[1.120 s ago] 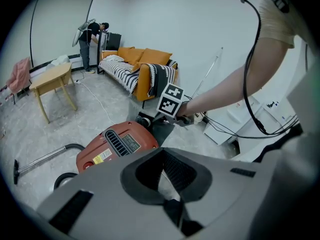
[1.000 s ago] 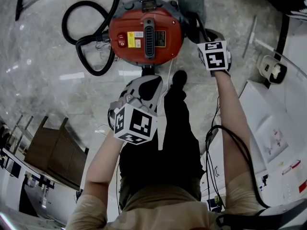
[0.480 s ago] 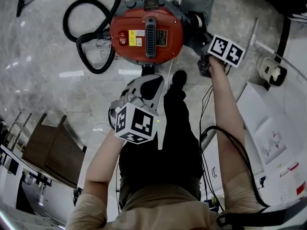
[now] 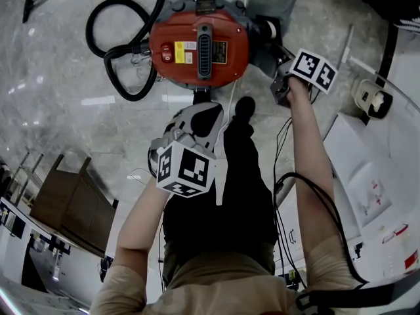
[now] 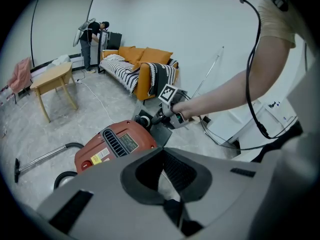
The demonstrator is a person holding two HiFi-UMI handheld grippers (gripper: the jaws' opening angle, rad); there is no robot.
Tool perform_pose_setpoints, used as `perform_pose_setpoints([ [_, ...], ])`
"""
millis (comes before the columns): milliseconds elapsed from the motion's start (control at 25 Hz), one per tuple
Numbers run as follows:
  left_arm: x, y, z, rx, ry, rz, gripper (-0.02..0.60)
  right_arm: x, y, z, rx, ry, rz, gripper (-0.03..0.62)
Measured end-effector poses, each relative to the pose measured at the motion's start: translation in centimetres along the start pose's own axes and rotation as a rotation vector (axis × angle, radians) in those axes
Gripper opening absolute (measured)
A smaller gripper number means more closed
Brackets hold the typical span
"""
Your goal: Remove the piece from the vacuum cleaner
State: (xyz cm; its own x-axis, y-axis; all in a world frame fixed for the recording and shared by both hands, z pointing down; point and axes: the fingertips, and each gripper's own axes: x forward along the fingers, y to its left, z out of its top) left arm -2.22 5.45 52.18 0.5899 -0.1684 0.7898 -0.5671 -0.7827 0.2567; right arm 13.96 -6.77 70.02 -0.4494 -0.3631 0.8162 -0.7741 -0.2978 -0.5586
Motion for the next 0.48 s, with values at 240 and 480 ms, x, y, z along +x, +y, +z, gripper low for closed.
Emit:
perform_pose_setpoints([
  [240, 0.6, -1.1, -0.5, -0.003, 0.014, -0.014, -0.003, -0.1, 0.9, -0.1, -0.805, 0.221, -0.191, 0.043],
  [480, 0.6, -1.5, -0.3, -0.018, 0.006, -0.018, -0.003, 0.3, 0.9, 0.4, -0.635, 0.256, -0.144, 0.043],
])
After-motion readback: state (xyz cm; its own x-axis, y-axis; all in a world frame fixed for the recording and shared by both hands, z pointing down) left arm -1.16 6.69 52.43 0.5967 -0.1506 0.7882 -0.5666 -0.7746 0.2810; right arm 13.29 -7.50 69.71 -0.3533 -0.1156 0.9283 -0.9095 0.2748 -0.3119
